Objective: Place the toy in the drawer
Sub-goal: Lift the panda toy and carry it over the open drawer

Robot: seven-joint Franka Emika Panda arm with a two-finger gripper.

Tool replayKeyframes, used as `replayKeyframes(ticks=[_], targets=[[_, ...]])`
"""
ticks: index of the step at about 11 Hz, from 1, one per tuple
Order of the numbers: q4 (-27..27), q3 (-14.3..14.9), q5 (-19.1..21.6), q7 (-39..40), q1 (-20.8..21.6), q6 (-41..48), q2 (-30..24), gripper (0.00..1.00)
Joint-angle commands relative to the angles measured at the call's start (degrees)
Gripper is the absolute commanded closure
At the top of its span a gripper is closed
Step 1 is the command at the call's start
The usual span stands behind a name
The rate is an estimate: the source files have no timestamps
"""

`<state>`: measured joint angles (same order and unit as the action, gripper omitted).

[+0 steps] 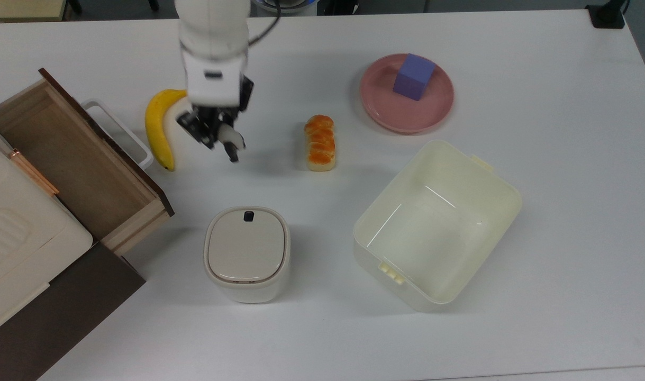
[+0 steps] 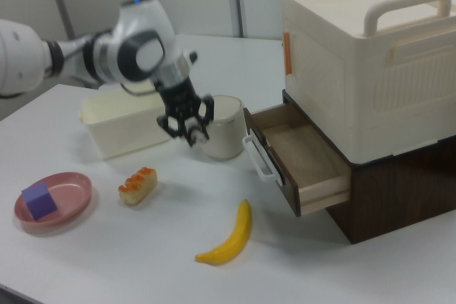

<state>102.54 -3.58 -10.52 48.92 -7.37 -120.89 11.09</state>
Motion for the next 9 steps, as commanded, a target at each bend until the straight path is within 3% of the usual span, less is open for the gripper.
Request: replayKeyframes(ticks=[1, 4, 7, 9], targets=[[-7.1, 1.2, -0.9, 0.0, -2.8, 3.7, -0.8, 0.86], [-11.6, 5.0, -3.5, 0.1, -5.2, 1.2, 2.2, 0.86], [-12.5, 8.0, -3.0, 0.0, -6.7, -7.1, 5.8, 0.84], [-12.5, 8.0, -2.9, 0.0, -8.9, -8.7, 7.1, 0.61]])
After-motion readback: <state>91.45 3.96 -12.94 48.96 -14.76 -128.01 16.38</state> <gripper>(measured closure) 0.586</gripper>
